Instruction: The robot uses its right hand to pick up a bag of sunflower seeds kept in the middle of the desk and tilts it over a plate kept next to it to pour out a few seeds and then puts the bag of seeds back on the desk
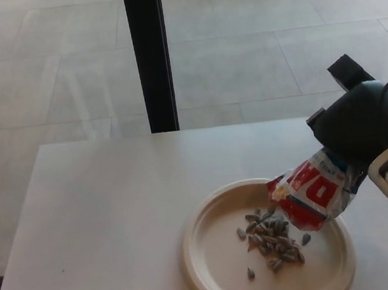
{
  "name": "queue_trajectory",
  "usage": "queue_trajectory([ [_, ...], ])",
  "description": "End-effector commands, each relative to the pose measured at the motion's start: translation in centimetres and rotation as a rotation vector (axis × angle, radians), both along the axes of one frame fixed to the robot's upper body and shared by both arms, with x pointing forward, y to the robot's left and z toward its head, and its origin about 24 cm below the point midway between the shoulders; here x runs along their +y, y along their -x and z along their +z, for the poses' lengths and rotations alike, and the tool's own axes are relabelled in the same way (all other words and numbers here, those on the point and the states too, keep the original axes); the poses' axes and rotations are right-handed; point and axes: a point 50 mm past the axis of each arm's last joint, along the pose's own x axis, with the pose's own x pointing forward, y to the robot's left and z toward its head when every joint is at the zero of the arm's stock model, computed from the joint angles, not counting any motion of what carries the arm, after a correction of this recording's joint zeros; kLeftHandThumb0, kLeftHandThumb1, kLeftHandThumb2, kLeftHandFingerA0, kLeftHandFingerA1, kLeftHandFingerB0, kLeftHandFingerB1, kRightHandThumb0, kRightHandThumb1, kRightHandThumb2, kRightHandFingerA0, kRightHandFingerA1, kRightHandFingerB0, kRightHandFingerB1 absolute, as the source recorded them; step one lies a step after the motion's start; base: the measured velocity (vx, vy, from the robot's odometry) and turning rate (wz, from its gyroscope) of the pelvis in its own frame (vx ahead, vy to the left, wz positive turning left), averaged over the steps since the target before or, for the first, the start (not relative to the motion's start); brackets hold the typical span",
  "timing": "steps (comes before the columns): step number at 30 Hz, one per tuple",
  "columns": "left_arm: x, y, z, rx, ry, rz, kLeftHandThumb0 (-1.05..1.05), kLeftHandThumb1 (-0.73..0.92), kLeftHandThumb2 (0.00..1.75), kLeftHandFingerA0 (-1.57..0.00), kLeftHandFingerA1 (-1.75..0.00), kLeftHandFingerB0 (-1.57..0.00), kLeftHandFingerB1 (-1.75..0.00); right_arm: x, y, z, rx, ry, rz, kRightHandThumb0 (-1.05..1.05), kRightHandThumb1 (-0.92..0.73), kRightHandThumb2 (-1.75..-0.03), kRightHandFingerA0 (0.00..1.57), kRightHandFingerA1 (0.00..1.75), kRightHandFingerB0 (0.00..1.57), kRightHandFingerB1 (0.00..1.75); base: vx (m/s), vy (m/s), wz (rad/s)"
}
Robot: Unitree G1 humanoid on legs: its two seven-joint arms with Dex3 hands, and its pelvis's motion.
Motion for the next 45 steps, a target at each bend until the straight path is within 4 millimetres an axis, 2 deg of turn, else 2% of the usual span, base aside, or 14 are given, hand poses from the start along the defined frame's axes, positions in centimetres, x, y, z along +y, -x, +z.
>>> queue_trajectory([
  [1,0.3,0.3,0.4,-0.002,-0.017,-0.006,-0.75,0.69,1.17,-0.25,-0.65,-0.06,-0.53,-2.0,0.4,-0.7,0.002,-0.142,-0.067,-0.47,-0.51,-0.95,0.95,1.75,0.67,1.69,0.0,0.0,0.0],
  [4,0.3,0.4,0.4,-0.002,-0.018,-0.013,-0.75,0.69,1.17,-0.25,-0.65,-0.04,-0.52,-2.7,0.7,-1.3,0.029,-0.274,-0.092,-0.42,-0.47,-1.01,0.95,1.75,0.66,1.7,0.0,0.0,0.0],
  [5,0.3,0.6,0.4,0.002,-0.014,-0.01,-0.75,0.69,1.17,-0.26,-0.65,-0.04,-0.52,-3.1,1.0,-1.7,0.042,-0.316,-0.11,-0.42,-0.47,-1.0,0.95,1.75,0.76,1.58,0.0,0.0,0.0],
  [8,0.2,0.6,0.4,0.008,-0.013,-0.01,-0.71,0.66,1.13,-0.31,-0.67,-0.1,-0.54,-4.0,1.5,-2.2,0.071,-0.398,-0.163,-0.43,-0.49,-1.01,0.94,1.75,0.75,1.58,0.0,0.0,0.0],
  [9,0.2,0.6,0.5,-0.001,-0.006,-0.01,-0.72,0.69,1.16,-0.25,-0.65,-0.03,-0.52,-4.2,1.7,-2.3,0.085,-0.428,-0.176,-0.42,-0.5,-1.02,0.94,1.75,0.76,1.58,0.0,0.0,0.0],
  [10,0.2,0.7,0.5,-0.002,-0.001,-0.007,-0.73,0.69,1.16,-0.24,-0.64,-0.03,-0.52,-4.4,1.8,-2.5,0.092,-0.459,-0.184,-0.43,-0.5,-1.01,0.95,1.75,0.78,1.6,0.0,0.0,0.0],
  [11,0.2,0.7,0.4,0.002,-0.009,-0.006,-0.73,0.66,1.14,-0.33,-0.68,-0.12,-0.55,-4.7,1.9,-2.6,0.087,-0.488,-0.187,-0.46,-0.47,-1.06,0.98,1.75,0.75,1.69,0.0,0.0,0.0],
  [12,0.1,0.8,0.3,0.0,-0.016,0.004,-0.76,0.68,1.16,-0.25,-0.65,-0.06,-0.53,-5.0,2.2,-2.8,0.076,-0.549,-0.194,-0.45,-0.44,-1.07,0.97,1.75,0.74,1.75,0.0,0.0,0.0],
  [15,0.1,1.0,0.3,0.013,-0.016,-0.008,-0.79,0.69,1.19,-0.27,-0.66,-0.06,-0.53,-5.4,2.5,-3.2,0.082,-0.607,-0.209,-0.45,-0.44,-1.09,0.98,1.75,0.75,1.75,0.0,0.0,0.0],
  [16,0.1,1.1,0.3,0.013,-0.016,-0.005,-0.75,0.89,0.79,-0.3,-0.68,-0.17,-0.53,-5.5,2.6,-3.3,0.085,-0.624,-0.213,-0.44,-0.44,-1.09,0.97,1.75,0.74,1.75,0.0,0.0,0.0],
  [17,0.1,1.2,0.3,0.016,-0.015,0.003,-0.73,0.67,1.17,-0.27,-0.65,-0.07,-0.53,-5.7,2.7,-3.5,0.092,-0.66,-0.227,-0.44,-0.48,-1.05,0.98,1.75,0.75,1.75,0.0,0.0,0.0],
  [21,0.0,1.4,0.4,0.019,-0.009,-0.013,-0.75,0.69,1.19,-0.26,-0.65,-0.05,-0.52,-7.0,3.0,-4.4,0.116,-0.793,-0.322,-0.44,-0.53,-0.98,0.99,1.75,0.73,1.75,0.0,0.0,0.0],
  [22,0.0,1.5,0.4,0.008,-0.001,0.019,-0.72,0.68,1.17,-0.25,-0.65,-0.06,-0.52,-8.2,3.3,-5.0,0.127,-0.899,-0.422,-0.42,-0.55,-0.93,1.04,1.75,0.84,1.67,0.0,0.0,0.0],
  [45,-0.5,2.0,0.0,0.004,0.012,0.038,-0.72,0.68,1.17,-0.25,-0.65,-0.06,-0.52,-7.9,2.9,-4.6,0.128,-0.904,-0.411,-0.42,-0.55,-0.93,1.04,1.75,0.84,1.67,0.0,0.0,0.0],
])
